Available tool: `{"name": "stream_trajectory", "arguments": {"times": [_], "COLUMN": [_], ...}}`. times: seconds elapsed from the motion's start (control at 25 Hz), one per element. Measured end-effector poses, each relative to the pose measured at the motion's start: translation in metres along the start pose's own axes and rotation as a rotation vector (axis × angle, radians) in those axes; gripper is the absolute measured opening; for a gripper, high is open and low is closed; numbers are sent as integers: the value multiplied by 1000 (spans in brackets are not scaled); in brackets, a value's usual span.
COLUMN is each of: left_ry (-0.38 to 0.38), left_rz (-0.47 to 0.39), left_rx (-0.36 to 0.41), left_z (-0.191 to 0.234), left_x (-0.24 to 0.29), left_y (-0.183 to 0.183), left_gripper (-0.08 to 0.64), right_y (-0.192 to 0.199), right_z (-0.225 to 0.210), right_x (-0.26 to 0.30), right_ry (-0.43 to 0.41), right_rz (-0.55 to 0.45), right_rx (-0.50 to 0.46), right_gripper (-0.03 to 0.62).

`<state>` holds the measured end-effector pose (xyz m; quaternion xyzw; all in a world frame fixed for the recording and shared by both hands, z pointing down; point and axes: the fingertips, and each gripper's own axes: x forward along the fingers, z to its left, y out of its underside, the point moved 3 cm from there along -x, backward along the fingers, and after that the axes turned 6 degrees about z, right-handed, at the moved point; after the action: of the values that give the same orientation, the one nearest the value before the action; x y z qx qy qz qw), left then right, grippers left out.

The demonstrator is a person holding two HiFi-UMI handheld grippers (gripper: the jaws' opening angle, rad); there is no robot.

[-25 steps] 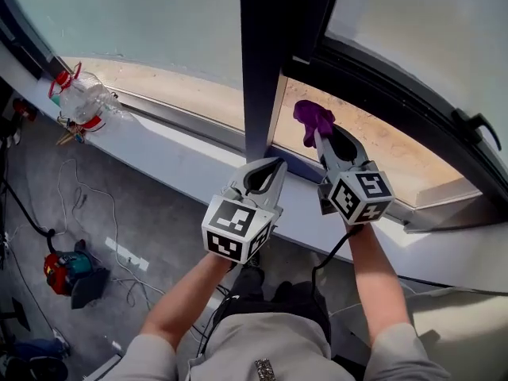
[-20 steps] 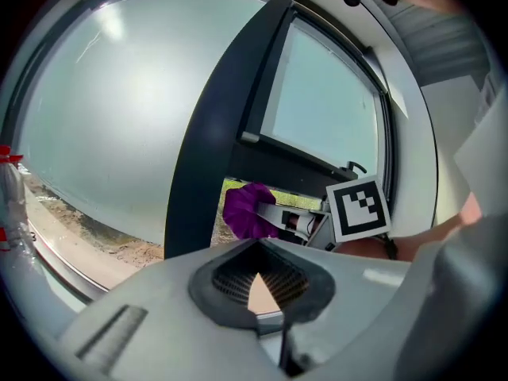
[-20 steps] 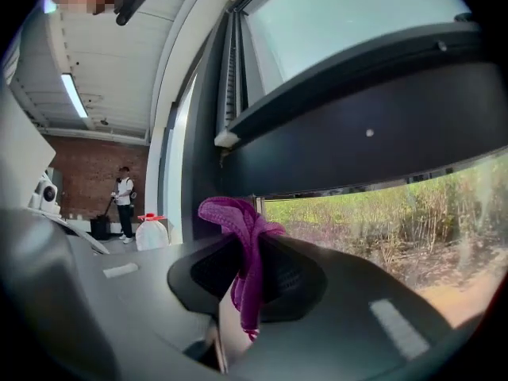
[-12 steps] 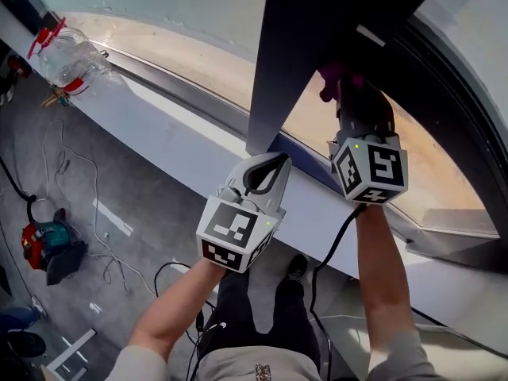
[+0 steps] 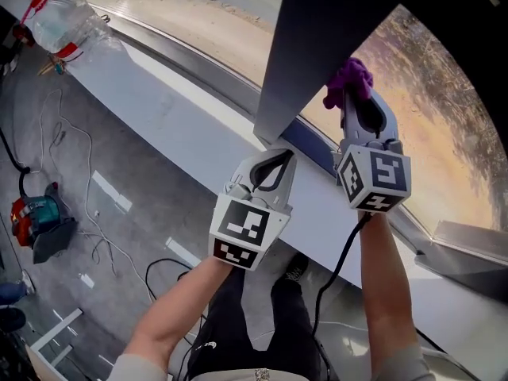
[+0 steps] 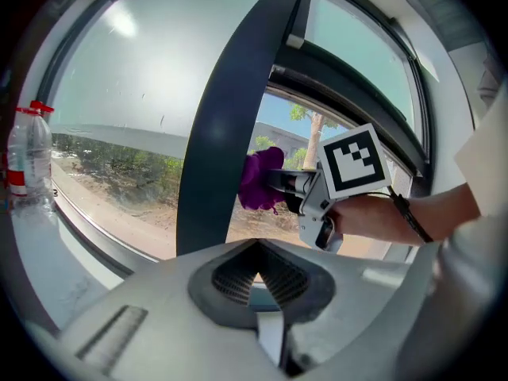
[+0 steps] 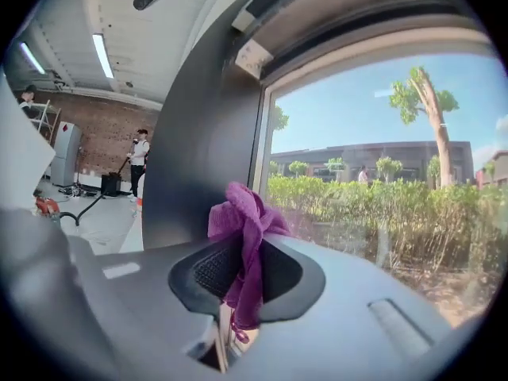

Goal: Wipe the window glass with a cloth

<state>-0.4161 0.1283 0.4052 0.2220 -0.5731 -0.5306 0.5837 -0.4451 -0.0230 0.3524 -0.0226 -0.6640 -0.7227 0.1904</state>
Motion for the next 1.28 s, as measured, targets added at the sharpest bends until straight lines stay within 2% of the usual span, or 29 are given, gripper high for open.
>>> {"name": "stream_trajectory", "arguments": {"times": [0.12,0.24,0.36,0.64,0.8,1.0,1.16,1.28], "left_ry": [-50,-81,-115,-159,-152,-153,-135,-109], "left_rz": [32,61,78,98,114,141,151,153], "left_rx": [-12,-36,-74,-105,-108,-128,-130,-120], "left_z": [6,11,20,31,28,32,24,12], "left_x": [18,30,37,54,60,61,62,65], "left_y": [26,54,75,109,118,137,138,132], "left_gripper": [0,0,0,0,0,0,0,0], "right_y": [69,126,172,268,295,312,314,299], "right_z": [3,8,14,24,27,19,3,-5], "right_x": [21,40,55,82,91,84,66,52], "right_ry": [-14,-33,-50,-98,-107,-75,-45,-30], "right_rz": [94,148,189,356,428,491,514,486], "right_rx": [6,9,2,-19,-36,-72,-47,-9], "right_gripper": [77,77,77,78,78,77,77,75]}}
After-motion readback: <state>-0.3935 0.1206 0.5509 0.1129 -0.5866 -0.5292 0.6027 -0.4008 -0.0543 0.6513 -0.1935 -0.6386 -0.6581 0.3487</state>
